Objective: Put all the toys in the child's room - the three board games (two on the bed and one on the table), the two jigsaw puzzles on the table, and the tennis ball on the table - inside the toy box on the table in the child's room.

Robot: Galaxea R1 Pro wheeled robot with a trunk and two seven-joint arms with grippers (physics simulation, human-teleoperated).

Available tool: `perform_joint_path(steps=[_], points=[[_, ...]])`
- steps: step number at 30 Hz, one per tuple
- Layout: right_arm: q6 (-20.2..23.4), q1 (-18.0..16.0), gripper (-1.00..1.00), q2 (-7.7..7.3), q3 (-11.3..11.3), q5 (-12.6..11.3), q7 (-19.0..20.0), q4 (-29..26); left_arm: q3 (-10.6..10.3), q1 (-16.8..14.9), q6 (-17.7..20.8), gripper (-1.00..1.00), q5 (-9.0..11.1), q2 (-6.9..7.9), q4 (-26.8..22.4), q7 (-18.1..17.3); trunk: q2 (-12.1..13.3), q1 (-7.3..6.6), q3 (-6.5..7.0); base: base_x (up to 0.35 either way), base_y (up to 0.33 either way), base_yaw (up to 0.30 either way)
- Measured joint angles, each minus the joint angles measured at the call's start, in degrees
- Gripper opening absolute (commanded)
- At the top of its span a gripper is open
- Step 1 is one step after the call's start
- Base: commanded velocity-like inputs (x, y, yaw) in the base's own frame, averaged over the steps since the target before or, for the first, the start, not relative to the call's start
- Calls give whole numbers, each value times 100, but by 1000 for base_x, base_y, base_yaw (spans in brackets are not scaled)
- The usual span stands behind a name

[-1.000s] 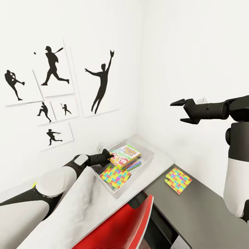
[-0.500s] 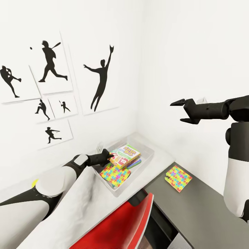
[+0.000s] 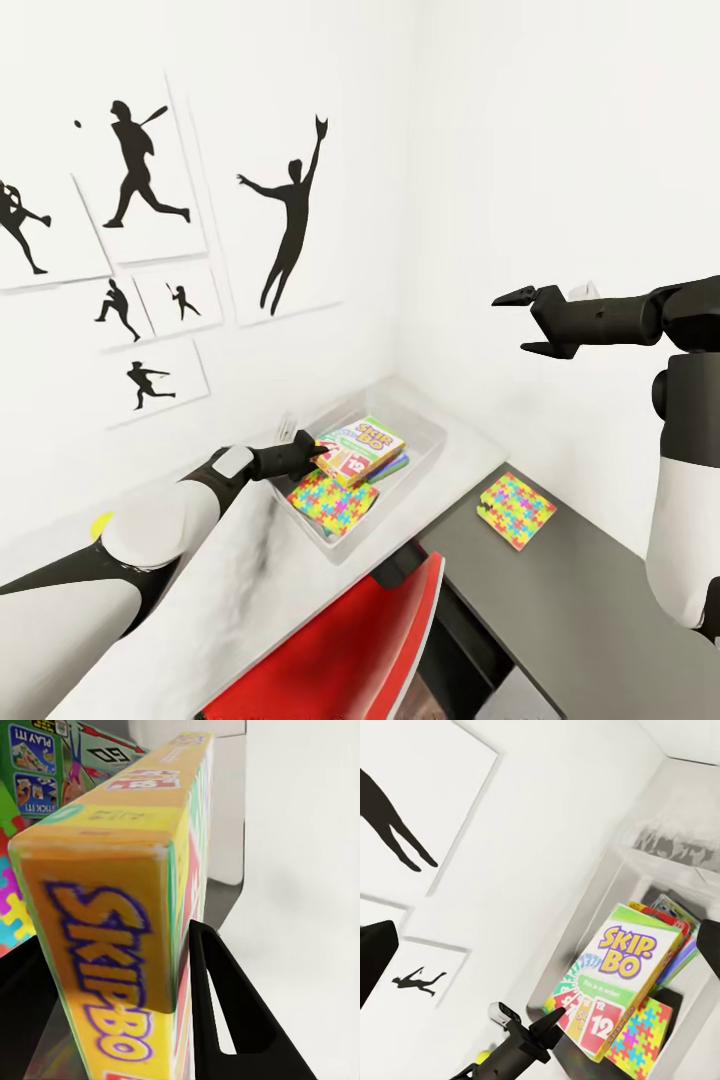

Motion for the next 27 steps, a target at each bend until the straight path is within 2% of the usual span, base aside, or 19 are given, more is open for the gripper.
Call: perform_joint_path(steps=[10,27], points=[[-3,0,100,0,0,0,0,-4,1,-1,1,-100,2,6,0,-12,-1,0,-80,0,0,0],[6,0,100,0,0,-7,9,2,1,-4,9,-100,4,6,0,-24,-1,0,-88,0,0,0]])
